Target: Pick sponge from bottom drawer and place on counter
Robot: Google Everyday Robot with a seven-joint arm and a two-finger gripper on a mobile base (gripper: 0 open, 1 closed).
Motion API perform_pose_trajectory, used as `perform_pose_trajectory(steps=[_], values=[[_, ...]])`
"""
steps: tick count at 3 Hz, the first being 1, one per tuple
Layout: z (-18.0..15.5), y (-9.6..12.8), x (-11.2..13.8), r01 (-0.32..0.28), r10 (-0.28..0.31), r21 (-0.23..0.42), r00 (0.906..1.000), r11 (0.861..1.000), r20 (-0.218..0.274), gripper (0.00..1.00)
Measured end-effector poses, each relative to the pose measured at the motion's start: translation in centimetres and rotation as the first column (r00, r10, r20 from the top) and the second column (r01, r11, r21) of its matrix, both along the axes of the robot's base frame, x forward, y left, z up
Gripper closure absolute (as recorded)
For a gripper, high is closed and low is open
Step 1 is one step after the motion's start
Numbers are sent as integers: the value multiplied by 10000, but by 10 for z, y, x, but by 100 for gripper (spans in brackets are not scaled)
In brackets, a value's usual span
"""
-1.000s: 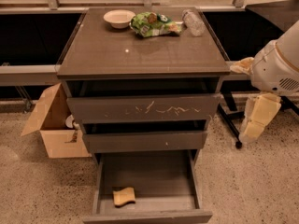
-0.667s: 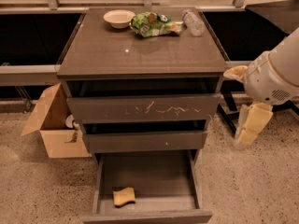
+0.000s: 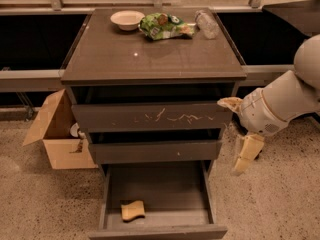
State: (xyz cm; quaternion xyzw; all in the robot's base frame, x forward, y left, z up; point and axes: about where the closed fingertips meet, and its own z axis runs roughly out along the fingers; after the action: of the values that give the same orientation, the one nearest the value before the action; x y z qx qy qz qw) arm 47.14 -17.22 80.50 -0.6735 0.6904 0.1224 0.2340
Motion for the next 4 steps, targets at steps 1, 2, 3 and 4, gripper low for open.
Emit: perform_pose_trajectory(steps=[1,2,3,4], values=[[-55,15,10,-397,469,1119,9970,9929,-624,0],[-55,15,10,-400,472,1121,9969,9929,-624,0],[-75,19,16,-591,676,1299,9958,9898,-615,0],[-113,27,23,-823,936,1711,9939,9818,-588,0]])
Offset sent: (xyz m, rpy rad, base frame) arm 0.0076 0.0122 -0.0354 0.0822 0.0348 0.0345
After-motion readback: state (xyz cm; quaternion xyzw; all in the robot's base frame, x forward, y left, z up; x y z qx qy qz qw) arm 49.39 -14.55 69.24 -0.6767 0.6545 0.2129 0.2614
